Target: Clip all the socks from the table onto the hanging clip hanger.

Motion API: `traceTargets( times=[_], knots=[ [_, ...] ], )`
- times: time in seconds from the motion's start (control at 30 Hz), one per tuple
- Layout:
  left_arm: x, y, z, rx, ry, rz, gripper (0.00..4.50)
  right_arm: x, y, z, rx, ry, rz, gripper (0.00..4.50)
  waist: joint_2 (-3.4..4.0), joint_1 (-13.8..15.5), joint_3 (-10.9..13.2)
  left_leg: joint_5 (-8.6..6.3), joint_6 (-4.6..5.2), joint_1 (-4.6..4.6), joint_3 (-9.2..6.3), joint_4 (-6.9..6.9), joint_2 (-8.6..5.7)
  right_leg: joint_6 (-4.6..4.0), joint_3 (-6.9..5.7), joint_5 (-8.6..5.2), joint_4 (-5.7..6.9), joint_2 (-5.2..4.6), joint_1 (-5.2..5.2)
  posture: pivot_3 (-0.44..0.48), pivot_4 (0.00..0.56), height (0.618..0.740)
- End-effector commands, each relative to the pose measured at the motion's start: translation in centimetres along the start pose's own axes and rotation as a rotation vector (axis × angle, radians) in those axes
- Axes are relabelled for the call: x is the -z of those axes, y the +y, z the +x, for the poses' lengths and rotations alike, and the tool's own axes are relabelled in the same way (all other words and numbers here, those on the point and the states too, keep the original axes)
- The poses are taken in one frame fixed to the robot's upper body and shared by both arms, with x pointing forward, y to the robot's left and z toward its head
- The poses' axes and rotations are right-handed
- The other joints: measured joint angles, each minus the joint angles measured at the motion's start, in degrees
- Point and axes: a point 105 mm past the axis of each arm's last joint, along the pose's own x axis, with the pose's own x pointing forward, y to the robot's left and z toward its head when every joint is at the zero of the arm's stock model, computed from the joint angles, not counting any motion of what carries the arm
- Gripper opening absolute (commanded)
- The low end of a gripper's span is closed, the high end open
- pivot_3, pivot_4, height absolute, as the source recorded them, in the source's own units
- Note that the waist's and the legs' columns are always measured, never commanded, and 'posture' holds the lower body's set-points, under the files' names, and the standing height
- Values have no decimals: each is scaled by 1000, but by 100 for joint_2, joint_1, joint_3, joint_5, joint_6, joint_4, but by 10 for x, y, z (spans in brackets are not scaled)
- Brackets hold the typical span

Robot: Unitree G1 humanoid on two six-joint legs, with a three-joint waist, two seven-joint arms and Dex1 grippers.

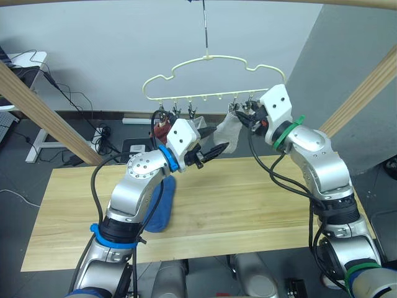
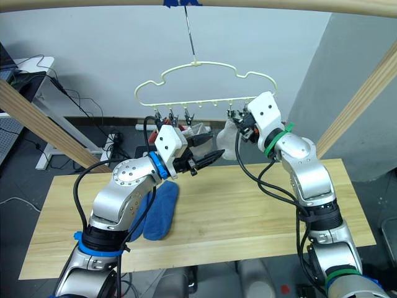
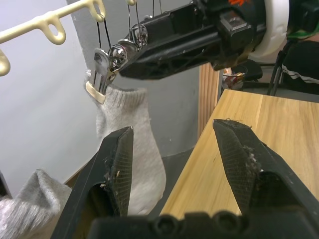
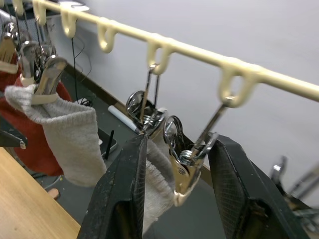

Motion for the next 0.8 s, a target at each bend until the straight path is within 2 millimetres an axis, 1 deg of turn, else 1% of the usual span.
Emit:
traceTargets(
  times=[0.03,0.23,0.33,0.5,0.63,0.8],
  knots=[
    [-16,-3,-2,16,-68,22,2809,-12,-4,-13,44,-40,21,1875,0,2,0,0,0,0,-1,0,0,0,-1,0,0,-1,0,-182,261,740],
    [-27,-5,-5,36,-123,-5,2809,-8,-2,-21,116,-24,82,1875,0,-7,0,0,0,0,-1,2,0,0,-1,0,4,0,0,-186,261,740],
    [-26,-4,-6,37,-117,3,2809,-5,2,-17,156,-20,116,1875,0,-9,0,0,0,1,1,3,-1,0,0,0,4,0,0,-187,259,740],
    [-25,-3,-5,38,-113,9,2809,-6,6,-9,168,-20,135,1875,0,-8,0,0,0,1,-1,2,-1,0,-1,0,4,1,0,-183,256,740],
    [-24,-2,-5,38,-104,18,2809,-4,1,-4,211,-7,116,1875,0,-7,-1,0,0,0,0,3,-1,0,-1,0,4,-2,0,-179,255,740],
    [-23,-2,-4,38,-99,23,2809,-2,-3,-2,246,-1,88,1875,0,-7,0,0,0,0,0,2,-2,0,-1,0,4,-1,0,-176,257,740]
  ],
)
